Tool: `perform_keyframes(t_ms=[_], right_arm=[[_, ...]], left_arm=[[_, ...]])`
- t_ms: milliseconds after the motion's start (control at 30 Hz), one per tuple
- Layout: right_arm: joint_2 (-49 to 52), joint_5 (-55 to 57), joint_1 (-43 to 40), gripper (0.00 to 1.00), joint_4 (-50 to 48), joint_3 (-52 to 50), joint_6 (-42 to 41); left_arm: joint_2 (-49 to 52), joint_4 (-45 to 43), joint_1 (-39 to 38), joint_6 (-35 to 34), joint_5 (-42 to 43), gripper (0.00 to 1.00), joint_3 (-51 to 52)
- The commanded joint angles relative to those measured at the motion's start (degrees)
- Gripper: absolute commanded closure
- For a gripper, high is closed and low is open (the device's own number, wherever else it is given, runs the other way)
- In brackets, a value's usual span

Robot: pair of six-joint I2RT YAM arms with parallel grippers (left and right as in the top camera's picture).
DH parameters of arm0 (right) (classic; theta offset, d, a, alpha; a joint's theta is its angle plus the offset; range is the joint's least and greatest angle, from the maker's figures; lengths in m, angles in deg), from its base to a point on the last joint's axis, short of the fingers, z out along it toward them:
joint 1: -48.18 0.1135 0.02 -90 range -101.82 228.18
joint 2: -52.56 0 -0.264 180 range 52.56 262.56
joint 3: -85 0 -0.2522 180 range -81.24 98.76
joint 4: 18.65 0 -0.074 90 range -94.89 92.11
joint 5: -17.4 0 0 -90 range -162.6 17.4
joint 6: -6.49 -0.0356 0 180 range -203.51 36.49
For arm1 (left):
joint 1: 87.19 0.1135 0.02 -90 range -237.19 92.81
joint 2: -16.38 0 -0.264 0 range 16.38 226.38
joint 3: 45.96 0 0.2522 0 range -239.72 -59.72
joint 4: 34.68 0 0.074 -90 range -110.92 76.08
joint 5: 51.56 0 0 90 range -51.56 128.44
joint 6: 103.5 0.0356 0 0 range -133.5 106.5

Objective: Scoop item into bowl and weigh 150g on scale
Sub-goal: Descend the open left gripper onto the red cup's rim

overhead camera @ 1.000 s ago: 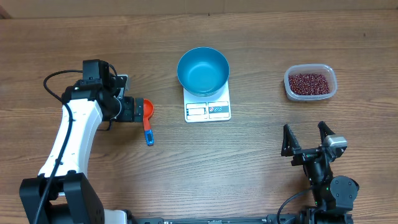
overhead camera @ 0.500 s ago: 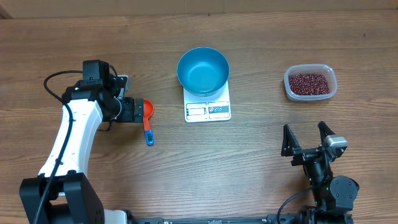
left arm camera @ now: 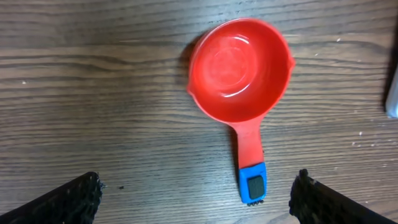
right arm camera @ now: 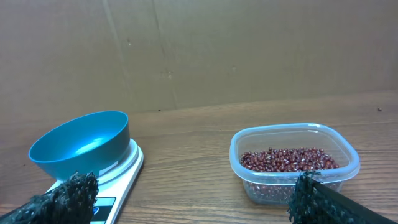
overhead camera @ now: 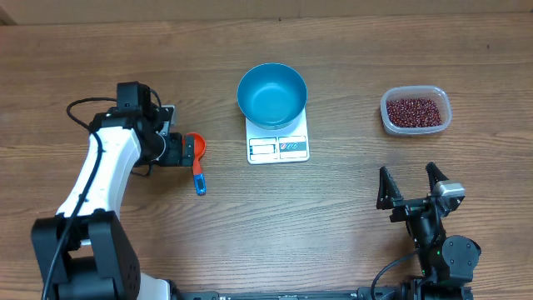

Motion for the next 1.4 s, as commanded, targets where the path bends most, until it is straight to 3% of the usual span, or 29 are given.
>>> perform_keyframes(t_ms=[0,1367], right_arm=[[-0.7,0.5,-0.1,0.0,-0.3,-0.6,0.0],[-0.7,0.5,-0.1,0.0,-0.3,-0.6,0.0]], left_arm=[[0.6,-0.4,-0.3,-0.8,0.3,0.0,0.5],[1.7,-5.0,-0.3,-2.1,-2.8,0.0,0.5]])
